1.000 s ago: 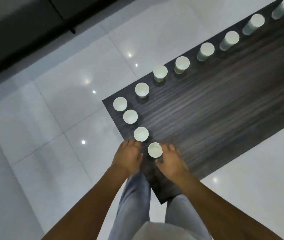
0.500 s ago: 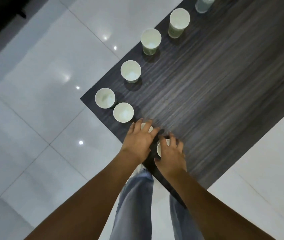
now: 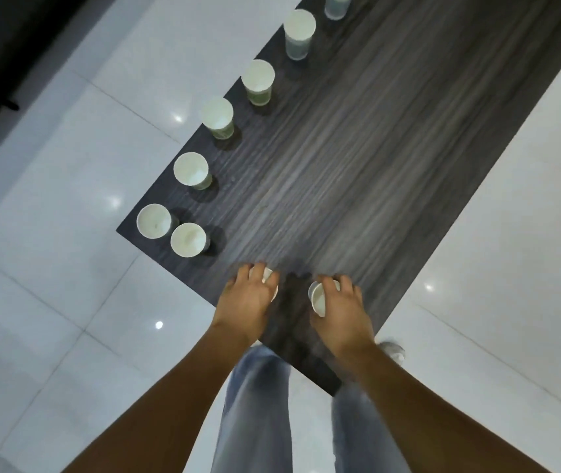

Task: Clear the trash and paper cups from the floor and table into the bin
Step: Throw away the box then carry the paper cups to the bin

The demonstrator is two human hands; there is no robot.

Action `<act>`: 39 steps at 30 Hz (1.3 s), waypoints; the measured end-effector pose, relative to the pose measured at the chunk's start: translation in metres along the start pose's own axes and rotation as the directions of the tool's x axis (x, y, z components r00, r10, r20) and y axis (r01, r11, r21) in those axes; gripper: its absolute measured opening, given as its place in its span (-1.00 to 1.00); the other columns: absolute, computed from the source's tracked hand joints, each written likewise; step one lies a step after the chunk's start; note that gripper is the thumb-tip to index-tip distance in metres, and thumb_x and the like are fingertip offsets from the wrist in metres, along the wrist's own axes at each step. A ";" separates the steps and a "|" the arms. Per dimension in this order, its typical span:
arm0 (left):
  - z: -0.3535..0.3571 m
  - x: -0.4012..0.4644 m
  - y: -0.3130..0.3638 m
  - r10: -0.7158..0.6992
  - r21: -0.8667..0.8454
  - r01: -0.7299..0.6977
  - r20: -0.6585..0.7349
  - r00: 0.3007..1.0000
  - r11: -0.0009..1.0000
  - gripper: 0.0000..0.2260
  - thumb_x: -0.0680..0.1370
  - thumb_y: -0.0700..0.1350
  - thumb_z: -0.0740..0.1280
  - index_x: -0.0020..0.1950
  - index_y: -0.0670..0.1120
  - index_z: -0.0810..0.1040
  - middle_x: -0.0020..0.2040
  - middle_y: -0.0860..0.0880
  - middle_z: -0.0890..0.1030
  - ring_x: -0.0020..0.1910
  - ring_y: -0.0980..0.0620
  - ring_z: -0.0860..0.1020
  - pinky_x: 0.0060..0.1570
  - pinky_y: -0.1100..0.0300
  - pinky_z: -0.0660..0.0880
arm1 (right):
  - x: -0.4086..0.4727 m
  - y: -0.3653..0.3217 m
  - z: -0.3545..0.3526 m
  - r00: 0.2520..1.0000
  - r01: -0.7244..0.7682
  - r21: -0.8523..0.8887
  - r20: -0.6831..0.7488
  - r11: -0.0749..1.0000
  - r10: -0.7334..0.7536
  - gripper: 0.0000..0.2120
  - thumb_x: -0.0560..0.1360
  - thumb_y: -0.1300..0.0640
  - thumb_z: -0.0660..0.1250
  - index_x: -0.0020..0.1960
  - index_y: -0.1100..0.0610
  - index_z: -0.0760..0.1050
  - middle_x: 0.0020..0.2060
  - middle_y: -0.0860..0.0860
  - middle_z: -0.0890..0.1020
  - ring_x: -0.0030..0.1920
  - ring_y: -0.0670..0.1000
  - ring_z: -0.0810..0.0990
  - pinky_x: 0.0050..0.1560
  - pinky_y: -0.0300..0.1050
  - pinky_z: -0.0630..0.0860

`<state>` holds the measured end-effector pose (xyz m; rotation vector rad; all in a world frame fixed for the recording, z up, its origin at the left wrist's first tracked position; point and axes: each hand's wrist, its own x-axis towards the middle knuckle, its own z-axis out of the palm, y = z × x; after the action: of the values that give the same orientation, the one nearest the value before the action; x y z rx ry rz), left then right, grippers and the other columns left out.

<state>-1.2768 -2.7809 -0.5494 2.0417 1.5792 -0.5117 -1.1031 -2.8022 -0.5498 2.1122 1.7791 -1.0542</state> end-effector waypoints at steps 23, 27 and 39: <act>-0.185 -0.022 0.572 0.474 0.073 -0.469 -0.084 0.876 0.880 -0.45 0.52 -0.12 0.30 0.48 -0.01 0.23 0.38 -0.05 0.29 0.35 -0.08 0.26 0.20 0.03 0.44 | -0.223 0.434 -0.318 0.853 -0.200 0.388 -0.382 0.899 0.355 -0.34 0.44 0.08 0.36 0.48 0.01 0.19 0.34 0.05 0.28 0.31 0.13 0.28 0.03 -0.02 0.48; -0.200 -0.012 0.649 0.558 0.069 -0.555 -0.036 0.829 0.829 -0.47 0.52 -0.08 0.29 0.47 0.00 0.25 0.35 -0.04 0.33 0.31 -0.07 0.30 0.18 0.01 0.45 | -0.248 0.499 -0.350 0.805 -0.244 0.469 -0.391 0.849 0.447 -0.32 0.44 0.08 0.37 0.49 0.00 0.17 0.33 0.04 0.29 0.29 0.13 0.29 0.06 -0.01 0.49; -0.240 0.109 0.866 0.719 0.112 -0.722 0.069 0.691 0.683 -0.43 0.48 -0.02 0.35 0.46 0.03 0.26 0.34 -0.03 0.34 0.30 -0.05 0.31 0.16 0.01 0.46 | -0.213 0.675 -0.473 0.659 -0.338 0.614 -0.386 0.713 0.645 -0.31 0.43 0.10 0.38 0.49 0.02 0.18 0.31 0.05 0.31 0.29 0.12 0.28 0.14 0.01 0.48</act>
<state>-0.4146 -2.7243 -0.2808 2.5199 0.6038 -0.3207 -0.3034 -2.8847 -0.2716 3.2853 0.9342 -0.7908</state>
